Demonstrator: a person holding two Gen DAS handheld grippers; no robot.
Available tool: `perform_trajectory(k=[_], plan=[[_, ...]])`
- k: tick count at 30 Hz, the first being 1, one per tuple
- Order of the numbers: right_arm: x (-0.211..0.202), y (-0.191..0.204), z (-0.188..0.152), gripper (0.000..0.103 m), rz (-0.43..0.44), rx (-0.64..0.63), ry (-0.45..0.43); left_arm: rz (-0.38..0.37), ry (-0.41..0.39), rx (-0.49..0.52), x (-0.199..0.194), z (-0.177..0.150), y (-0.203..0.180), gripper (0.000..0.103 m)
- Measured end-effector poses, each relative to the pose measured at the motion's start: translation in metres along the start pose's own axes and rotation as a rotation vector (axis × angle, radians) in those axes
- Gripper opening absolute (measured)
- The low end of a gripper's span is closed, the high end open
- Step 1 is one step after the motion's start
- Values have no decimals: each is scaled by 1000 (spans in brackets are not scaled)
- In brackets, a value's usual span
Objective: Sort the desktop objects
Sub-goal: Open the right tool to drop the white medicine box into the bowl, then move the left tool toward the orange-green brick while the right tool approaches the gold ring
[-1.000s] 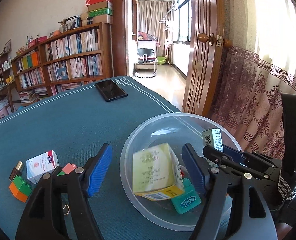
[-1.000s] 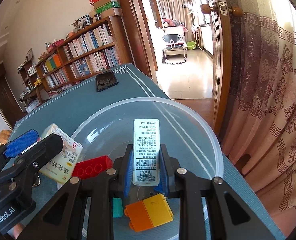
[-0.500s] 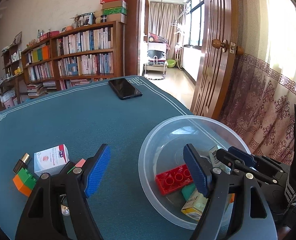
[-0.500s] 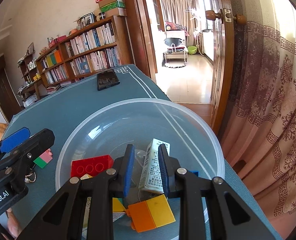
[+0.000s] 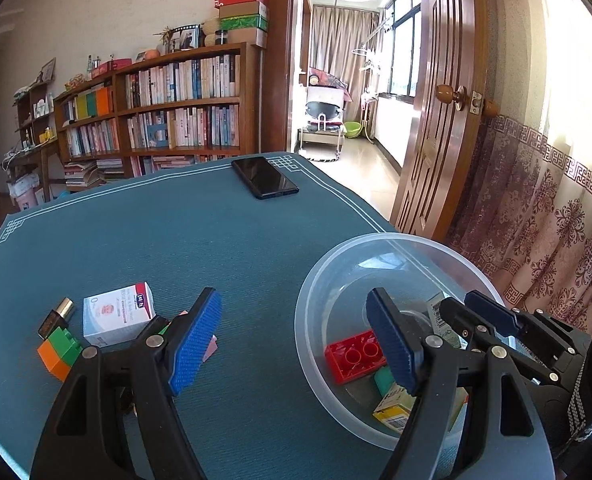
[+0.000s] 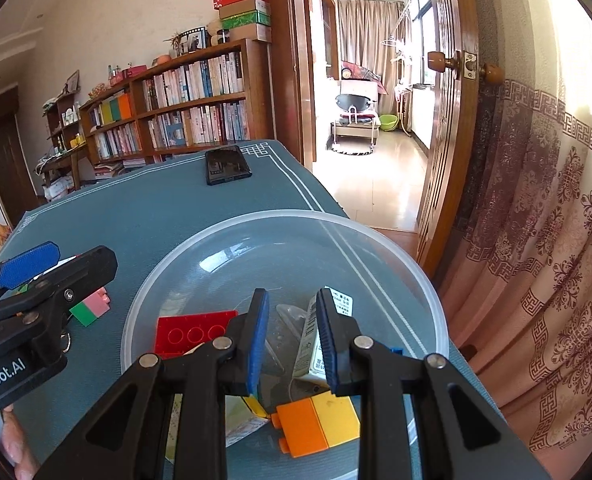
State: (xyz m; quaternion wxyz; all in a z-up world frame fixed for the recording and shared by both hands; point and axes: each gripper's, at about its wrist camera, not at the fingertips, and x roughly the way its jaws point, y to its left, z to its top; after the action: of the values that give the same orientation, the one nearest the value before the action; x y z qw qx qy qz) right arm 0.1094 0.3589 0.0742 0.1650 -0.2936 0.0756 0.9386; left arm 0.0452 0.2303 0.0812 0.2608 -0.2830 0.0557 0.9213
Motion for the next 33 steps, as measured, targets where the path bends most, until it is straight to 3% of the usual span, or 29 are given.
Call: perform_trajectory(k=[7, 19, 22, 33], plan=[[1, 5, -3, 32, 6, -2, 10, 20, 17, -45, -2, -8, 16, 78], [-9, 22, -7, 65, -3, -54, -25, 58, 25, -115, -6, -16, 39, 78], [-11, 24, -7, 79, -10, -59, -36, 63, 27, -122, -6, -18, 42, 78], [-10, 27, -7, 82, -7, -72, -32, 83, 34, -125, -7, -24, 48, 78]])
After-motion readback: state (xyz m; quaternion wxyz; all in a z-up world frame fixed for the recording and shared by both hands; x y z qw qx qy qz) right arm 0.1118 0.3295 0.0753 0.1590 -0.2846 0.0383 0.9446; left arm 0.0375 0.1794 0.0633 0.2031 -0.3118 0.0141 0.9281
